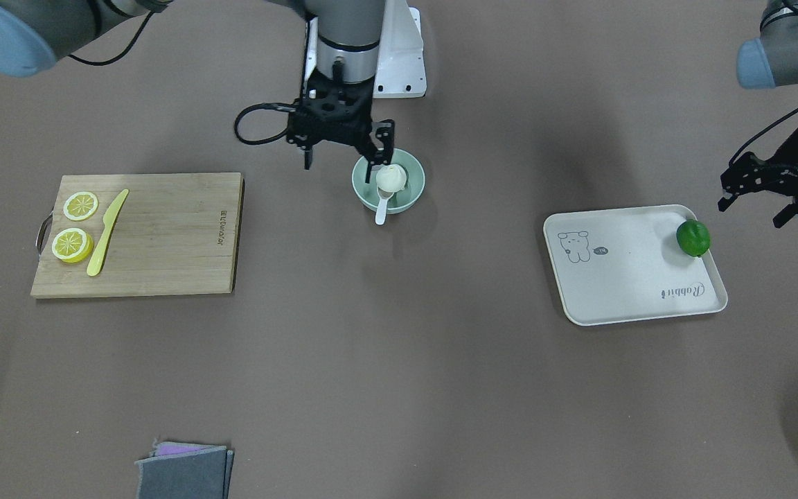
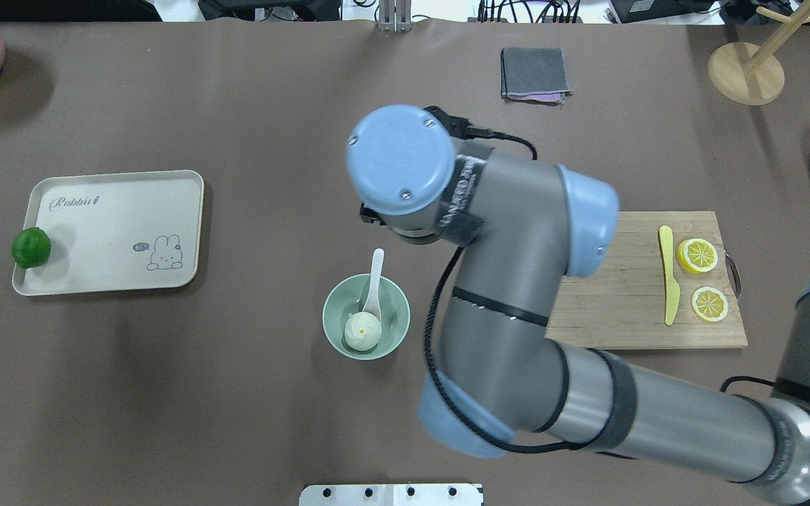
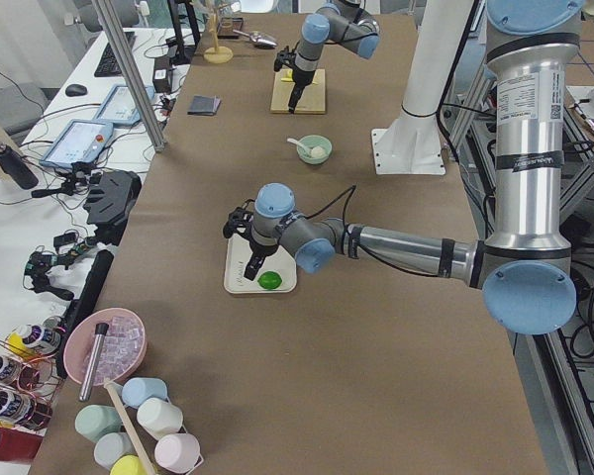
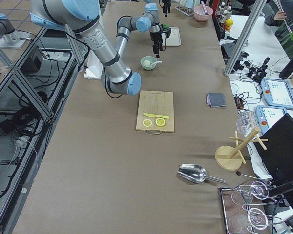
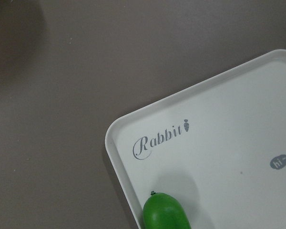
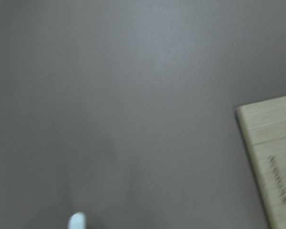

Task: Put spoon and bun in bowl

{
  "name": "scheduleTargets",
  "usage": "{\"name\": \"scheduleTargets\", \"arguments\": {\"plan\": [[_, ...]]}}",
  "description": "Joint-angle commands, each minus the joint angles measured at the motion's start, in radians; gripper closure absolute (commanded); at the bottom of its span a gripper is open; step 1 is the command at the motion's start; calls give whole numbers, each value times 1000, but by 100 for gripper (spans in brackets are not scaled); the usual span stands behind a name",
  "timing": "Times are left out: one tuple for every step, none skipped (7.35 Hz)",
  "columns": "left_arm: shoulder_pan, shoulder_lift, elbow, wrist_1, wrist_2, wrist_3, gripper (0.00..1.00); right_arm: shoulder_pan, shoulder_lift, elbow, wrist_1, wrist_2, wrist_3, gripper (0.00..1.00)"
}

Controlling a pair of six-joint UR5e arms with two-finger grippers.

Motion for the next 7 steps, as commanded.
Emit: {"name": "scheduleTargets", "arguments": {"plan": [[-2, 13, 5, 5, -2, 3, 0, 195, -235, 180, 3, 114, -358, 0], [-6, 15, 4, 6, -2, 3, 0, 282, -308, 191, 8, 183, -533, 0], [-9, 17, 4, 6, -3, 6, 0, 354, -384, 214, 15, 225, -667, 0], [-9, 38, 4, 2, 0, 15, 0, 419, -429, 220, 15, 272, -717, 0], [-9, 65, 7, 2, 1, 15, 0, 482, -463, 219, 15, 349, -742, 0], [-9, 73, 7, 3, -3, 15, 0, 537, -500, 214, 14, 392, -872, 0], [-9, 72, 31, 2, -9, 12, 0, 582, -549, 214, 14, 411, -966, 0]]}}
